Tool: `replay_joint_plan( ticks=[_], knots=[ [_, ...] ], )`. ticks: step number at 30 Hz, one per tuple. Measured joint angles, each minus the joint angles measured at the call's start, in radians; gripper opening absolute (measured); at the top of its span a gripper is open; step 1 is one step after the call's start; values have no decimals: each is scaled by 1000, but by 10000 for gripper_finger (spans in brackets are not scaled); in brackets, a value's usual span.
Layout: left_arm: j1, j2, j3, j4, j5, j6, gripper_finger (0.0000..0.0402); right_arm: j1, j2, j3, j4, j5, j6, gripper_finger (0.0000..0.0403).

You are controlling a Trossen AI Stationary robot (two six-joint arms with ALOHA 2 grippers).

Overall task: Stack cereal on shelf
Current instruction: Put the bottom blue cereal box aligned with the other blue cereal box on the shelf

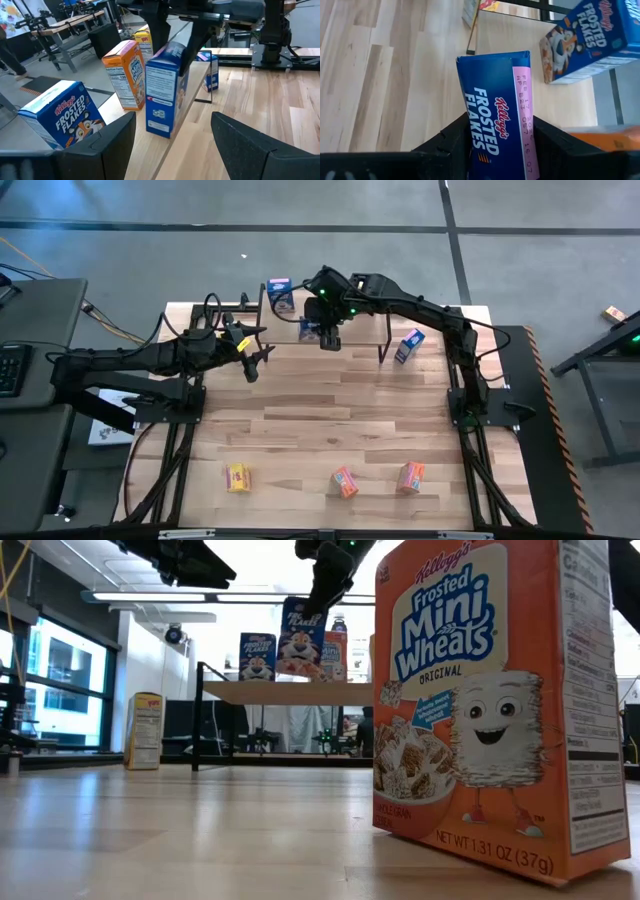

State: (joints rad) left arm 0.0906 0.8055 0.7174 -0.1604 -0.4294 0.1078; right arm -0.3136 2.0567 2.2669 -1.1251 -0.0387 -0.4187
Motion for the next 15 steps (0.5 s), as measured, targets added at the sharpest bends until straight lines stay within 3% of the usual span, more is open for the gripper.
replay_joint_plan(
  ticks=[15],
  knots=[
    [0, 0, 0, 0, 0, 0, 251, 0, 0, 6, 87, -25, -44, 156]
  ],
)
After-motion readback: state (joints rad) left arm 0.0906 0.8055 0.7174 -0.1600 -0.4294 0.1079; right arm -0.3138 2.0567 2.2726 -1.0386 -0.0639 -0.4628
